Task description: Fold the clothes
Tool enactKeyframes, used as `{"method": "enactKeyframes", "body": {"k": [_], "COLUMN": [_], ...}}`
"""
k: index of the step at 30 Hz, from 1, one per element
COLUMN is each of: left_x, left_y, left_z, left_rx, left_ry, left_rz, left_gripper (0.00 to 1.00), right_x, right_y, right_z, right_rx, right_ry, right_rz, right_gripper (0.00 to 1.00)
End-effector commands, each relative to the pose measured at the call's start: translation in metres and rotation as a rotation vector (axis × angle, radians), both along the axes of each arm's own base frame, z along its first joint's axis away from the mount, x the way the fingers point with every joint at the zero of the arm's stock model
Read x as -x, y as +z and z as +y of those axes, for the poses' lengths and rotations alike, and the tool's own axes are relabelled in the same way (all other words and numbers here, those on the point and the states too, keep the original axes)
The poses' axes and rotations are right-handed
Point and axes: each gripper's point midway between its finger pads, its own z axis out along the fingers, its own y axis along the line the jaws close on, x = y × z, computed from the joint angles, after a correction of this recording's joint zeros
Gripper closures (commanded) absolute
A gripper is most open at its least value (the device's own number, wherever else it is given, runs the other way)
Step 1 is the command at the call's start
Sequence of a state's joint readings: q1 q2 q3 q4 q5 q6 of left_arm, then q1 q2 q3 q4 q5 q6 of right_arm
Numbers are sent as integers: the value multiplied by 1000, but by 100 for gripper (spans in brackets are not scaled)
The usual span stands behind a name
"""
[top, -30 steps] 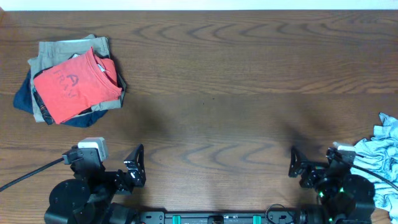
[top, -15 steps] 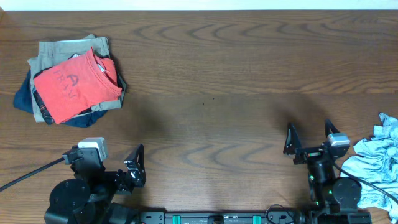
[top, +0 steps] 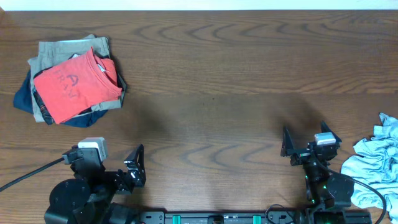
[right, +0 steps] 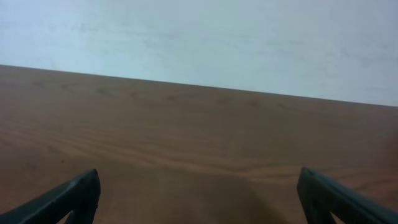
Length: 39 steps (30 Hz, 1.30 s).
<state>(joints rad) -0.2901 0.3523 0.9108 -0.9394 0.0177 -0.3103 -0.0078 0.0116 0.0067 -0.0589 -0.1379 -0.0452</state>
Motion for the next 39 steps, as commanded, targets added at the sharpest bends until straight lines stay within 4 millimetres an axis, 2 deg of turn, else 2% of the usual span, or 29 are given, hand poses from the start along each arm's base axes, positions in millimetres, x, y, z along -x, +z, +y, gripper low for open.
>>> {"method": "enactKeyframes", "body": {"k": [1,34,39], "left_x": [0,0,0], "left_y": [-2,-2,-2], "left_z": [2,2,9], "left_rx": [-10,-10,-7], "left_ry": [9,9,49], "left_rz": [2,2,-5], "left_gripper": [2,2,2], "right_x": [1,1,1], "right_y": [0,0,0], "right_z": [4,4,4], "right_rx": [23,23,23], "right_ry": [14,14,14], "right_rz": [-5,-5,-5], "right_gripper": [1,1,1]}}
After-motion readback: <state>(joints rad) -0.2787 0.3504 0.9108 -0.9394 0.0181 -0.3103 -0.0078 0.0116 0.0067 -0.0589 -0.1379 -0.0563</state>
